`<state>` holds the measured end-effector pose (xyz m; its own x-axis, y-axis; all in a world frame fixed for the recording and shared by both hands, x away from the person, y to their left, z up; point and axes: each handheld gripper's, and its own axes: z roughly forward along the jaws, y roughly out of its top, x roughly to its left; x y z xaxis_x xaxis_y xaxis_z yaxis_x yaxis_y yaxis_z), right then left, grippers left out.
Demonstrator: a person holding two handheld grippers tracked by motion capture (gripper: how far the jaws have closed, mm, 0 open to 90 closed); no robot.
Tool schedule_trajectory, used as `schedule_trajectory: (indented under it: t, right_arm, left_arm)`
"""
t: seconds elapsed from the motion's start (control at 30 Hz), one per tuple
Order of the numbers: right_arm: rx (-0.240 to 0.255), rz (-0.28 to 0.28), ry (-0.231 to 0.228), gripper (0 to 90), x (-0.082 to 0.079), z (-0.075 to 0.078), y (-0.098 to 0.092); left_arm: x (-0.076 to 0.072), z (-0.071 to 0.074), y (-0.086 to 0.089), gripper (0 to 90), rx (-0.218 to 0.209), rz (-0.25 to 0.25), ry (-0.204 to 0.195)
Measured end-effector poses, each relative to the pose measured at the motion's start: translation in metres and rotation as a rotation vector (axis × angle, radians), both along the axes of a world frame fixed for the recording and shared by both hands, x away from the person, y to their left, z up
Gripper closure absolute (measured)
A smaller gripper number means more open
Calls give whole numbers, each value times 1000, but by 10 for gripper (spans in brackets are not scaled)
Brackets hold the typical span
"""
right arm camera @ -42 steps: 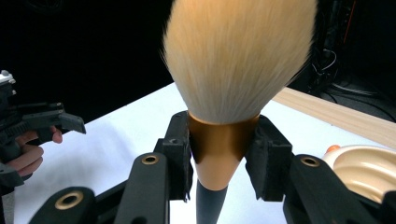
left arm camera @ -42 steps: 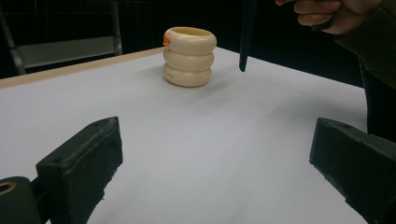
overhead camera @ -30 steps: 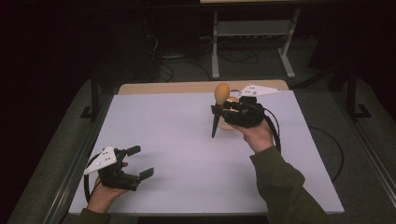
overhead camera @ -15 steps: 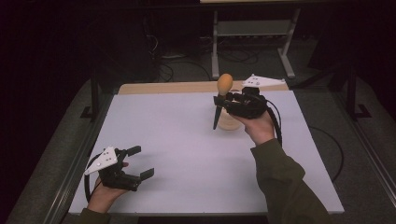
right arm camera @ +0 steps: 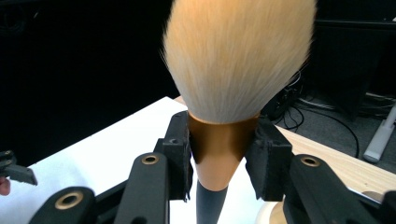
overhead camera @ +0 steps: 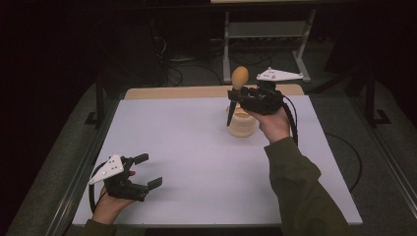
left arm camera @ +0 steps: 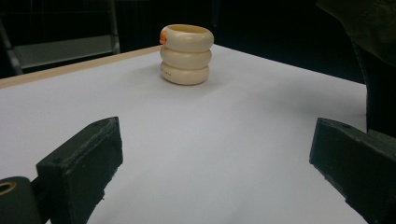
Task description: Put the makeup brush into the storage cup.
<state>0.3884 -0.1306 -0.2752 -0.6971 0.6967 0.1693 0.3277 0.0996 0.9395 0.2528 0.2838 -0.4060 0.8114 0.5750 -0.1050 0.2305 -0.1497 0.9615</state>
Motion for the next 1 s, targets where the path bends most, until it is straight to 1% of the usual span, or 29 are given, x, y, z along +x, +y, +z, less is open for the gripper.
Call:
schedule_trajectory:
  t: [0.13, 0.23, 0.3, 0.4, 0.53, 0.87, 0.93, 1.0]
  right_arm:
    - [-7, -21, -12, 622, 5, 2, -2]
    - [-10, -36, -12, 622, 9, 2, -4]
    - [-13, -48, -12, 622, 13, 0, -5]
    - [-12, -67, -3, 622, 18, -2, -8]
    - [-8, -95, 2, 622, 25, -6, -12]
    - [5, -155, -9, 622, 36, -12, -20]
    - [-2, -166, -14, 622, 38, -14, -21]
    - [-6, -178, -8, 622, 40, -16, -22]
  left_arm:
    - [0, 0, 0, 25, -1, 1, 0]
    - [0, 0, 0, 25, 0, 0, -1]
    - [0, 0, -1, 25, -4, 2, 1]
    - [0, 0, -1, 25, 4, -2, -3]
    - [0, 0, -1, 25, 2, 0, 0]
    - [-1, 0, -4, 25, 11, -6, 3]
    - [-1, 0, -4, 25, 11, -6, 2]
    - [-1, 0, -4, 25, 9, -7, 4]
